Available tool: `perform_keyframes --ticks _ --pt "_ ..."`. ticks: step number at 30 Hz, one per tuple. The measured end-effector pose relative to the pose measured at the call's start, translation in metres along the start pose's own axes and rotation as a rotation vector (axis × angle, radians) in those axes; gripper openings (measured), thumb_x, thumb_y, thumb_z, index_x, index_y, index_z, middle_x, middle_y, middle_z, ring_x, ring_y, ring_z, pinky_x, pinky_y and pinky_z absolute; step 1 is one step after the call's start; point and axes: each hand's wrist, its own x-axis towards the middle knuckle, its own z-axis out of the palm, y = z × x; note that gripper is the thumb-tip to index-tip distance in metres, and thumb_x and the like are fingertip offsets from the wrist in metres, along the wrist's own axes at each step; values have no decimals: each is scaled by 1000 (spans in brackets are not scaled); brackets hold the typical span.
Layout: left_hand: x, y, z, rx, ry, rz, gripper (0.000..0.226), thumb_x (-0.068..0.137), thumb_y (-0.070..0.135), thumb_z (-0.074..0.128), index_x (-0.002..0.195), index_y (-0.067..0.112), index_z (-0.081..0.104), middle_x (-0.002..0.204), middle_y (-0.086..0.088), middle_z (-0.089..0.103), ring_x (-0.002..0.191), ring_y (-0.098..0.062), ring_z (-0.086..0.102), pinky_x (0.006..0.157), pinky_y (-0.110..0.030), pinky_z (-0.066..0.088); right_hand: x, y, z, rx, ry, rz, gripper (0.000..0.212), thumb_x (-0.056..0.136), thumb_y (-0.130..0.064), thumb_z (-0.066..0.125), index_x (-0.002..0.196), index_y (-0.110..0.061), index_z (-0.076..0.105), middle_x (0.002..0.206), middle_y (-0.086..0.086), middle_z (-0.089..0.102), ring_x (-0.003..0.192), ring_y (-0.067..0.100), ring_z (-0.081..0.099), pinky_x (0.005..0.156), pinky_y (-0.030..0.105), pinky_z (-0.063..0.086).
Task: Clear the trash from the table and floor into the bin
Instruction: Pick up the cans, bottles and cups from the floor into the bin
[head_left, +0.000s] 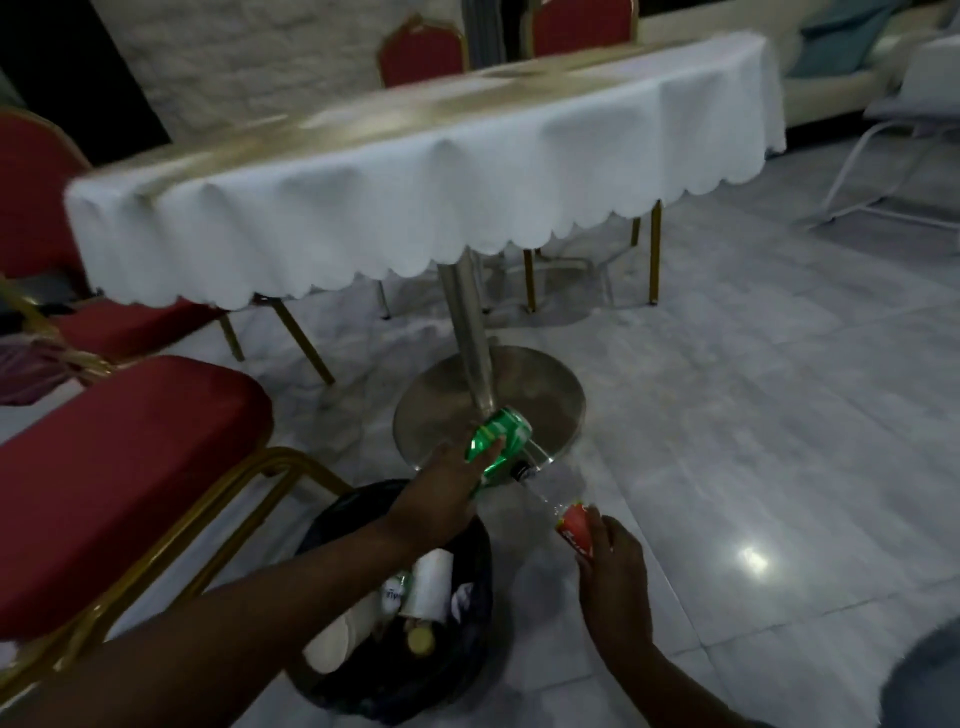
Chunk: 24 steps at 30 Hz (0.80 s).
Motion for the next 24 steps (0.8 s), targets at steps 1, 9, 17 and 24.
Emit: perform_keyframes --ticks 1,9,17,24 --pt "-10 -9 -10 -10 8 -22 74 76 6 58 145 17 35 145 -30 33 125 -49 41 101 -51 38 2 -9 -3 13 2 -21 68 76 -8 75 137 -9 45 121 17 56 105 32 51 86 43 50" --pt "-91 -55 -62 220 -89 -245 91 69 15 76 147 16 30 148 -25 31 118 -41 50 87 -39 51 -2 -86 0 142 -37 -238 60 79 -13 72 134 -13 48 117 11 59 103 26 51 85 39 49" --pt "-154 -97 -37 53 -239 -405 100 64 21 81 145 16 23 141 -31 36 96 -39 63 77 -34 55 -29 -135 28 81 -142 -384 71 68 -22 81 132 -13 52 129 10 55 104 27 57 81 33 50" --pt "-172 -123 11 -3 -199 -497 78 70 23 75 138 3 43 138 -28 44 113 -40 56 94 -44 48 -26 -140 56 -40 -191 -418 67 69 -21 77 130 -13 51 127 12 53 117 32 49 87 40 51"
